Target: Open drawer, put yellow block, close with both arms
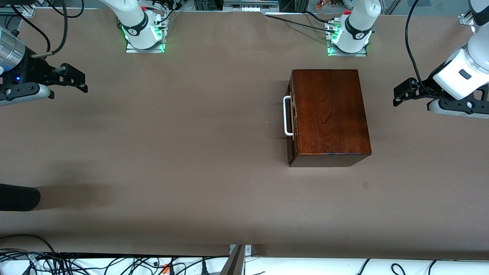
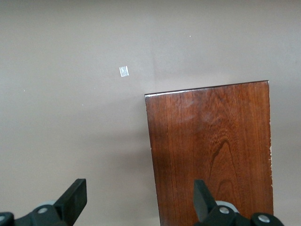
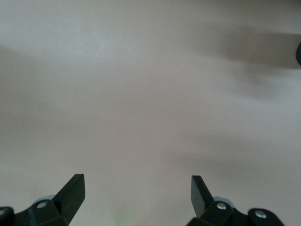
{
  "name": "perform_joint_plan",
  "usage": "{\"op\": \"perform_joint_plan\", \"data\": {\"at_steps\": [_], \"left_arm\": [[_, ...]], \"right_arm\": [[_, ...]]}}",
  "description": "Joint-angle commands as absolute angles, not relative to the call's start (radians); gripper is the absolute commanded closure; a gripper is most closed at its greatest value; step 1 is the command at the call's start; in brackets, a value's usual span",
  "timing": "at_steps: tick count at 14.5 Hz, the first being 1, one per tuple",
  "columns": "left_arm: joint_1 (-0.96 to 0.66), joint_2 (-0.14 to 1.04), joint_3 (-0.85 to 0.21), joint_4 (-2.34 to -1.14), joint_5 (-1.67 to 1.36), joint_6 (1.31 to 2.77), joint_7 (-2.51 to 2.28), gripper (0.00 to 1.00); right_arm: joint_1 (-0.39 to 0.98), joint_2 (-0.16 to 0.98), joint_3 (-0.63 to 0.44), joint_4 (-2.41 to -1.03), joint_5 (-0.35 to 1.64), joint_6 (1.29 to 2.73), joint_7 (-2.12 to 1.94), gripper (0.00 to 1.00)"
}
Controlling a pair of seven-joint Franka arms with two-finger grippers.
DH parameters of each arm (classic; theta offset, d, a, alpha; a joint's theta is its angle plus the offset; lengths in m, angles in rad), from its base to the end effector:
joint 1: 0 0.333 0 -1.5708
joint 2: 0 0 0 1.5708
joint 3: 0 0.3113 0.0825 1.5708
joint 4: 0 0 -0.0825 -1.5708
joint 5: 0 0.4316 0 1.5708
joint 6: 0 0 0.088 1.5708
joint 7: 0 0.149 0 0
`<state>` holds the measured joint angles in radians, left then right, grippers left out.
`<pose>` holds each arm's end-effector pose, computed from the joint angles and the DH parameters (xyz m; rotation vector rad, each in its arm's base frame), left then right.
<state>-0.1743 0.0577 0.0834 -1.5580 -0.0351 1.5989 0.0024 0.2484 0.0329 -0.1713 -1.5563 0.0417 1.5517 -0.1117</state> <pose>0.6175 -0.0626 0.5518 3.1087 -0.1433 -0.0279 0.6056 0.0544 0.5642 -3.0905 -0.2926 0.0565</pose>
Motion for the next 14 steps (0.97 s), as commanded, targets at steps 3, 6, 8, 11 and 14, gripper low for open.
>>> {"op": "perform_joint_plan", "data": {"at_steps": [3, 6, 8, 11, 14], "left_arm": [[-0.170, -0.017, 0.072, -1.643, -0.009, 1.634, 0.029, 0.00], [-0.170, -0.014, 0.069, -1.637, 0.008, 1.632, 0.029, 0.00], [-0.170, -0.011, 0.069, -1.637, 0.008, 1.632, 0.029, 0.00], [-0.170, -0.006, 0.069, -1.637, 0.008, 1.632, 0.029, 0.00], [-0.170, -0.005, 0.069, -1.634, 0.011, 1.632, 0.029, 0.00]], "right_arm": [[0.239, 0.040, -0.167, -1.540, 0.040, 1.546, -0.114, 0.00], [0.239, 0.040, -0.167, -1.540, 0.040, 1.545, -0.112, 0.00], [0.239, 0.040, -0.167, -1.540, 0.040, 1.546, -0.113, 0.00], [0.239, 0.040, -0.167, -1.540, 0.040, 1.545, -0.113, 0.00], [0.239, 0.040, -0.167, -1.540, 0.040, 1.546, -0.113, 0.00]]}}
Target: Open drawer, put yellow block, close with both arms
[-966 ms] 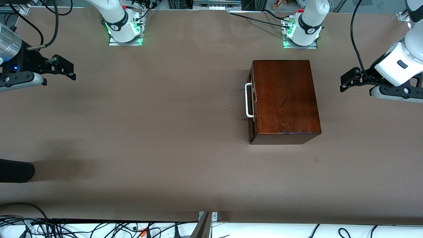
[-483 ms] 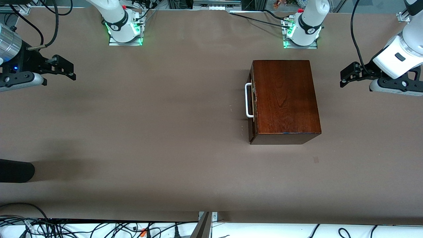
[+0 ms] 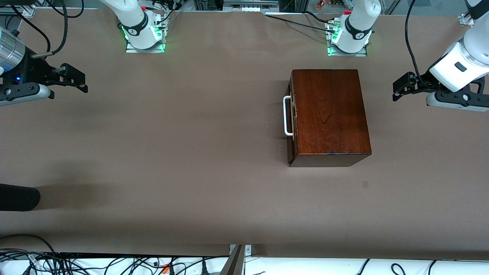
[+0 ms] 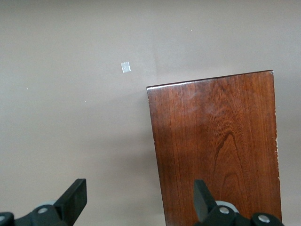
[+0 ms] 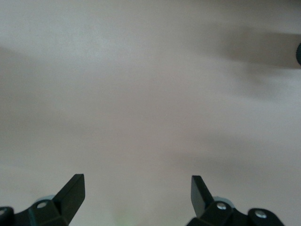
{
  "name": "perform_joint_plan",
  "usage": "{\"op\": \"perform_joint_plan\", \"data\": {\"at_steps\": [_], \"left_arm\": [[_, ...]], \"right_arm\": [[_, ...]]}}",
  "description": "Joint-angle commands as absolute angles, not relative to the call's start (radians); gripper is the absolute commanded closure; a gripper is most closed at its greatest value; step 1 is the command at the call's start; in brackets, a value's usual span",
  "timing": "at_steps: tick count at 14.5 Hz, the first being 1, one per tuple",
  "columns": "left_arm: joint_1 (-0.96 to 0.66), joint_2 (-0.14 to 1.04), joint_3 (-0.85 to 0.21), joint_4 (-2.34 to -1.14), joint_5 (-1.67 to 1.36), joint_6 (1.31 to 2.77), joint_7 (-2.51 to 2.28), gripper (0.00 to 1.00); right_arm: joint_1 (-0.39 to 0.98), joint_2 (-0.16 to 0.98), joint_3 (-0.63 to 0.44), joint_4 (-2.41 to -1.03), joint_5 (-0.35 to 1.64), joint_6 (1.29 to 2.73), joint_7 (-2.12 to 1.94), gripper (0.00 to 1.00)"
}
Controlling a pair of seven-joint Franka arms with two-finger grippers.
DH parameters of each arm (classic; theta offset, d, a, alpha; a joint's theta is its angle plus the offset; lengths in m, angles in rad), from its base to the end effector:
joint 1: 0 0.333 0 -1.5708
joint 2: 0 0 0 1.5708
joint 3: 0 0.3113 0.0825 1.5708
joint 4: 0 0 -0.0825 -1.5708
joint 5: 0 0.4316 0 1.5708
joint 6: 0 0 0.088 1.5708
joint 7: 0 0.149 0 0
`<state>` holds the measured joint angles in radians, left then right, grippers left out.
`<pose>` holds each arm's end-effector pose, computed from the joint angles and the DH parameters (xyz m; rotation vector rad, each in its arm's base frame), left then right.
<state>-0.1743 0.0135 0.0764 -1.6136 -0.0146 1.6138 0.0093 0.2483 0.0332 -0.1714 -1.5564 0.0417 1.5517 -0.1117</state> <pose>0.6051 -0.0618 0.5511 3.1241 -0.1665 -0.0217 0.6057 0.0543 0.5639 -3.0906 -0.2923 0.0571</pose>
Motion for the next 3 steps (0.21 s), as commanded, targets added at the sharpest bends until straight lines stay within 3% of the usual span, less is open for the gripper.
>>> {"op": "perform_joint_plan", "data": {"at_steps": [1, 3], "left_arm": [[-0.170, -0.005, 0.069, -1.634, 0.011, 1.632, 0.029, 0.00], [-0.170, -0.005, 0.069, -1.632, 0.011, 1.634, 0.029, 0.00]], "right_arm": [[0.239, 0.040, -0.167, -1.540, 0.040, 1.546, -0.112, 0.00], [0.239, 0.040, -0.167, -1.540, 0.040, 1.545, -0.112, 0.00]]}}
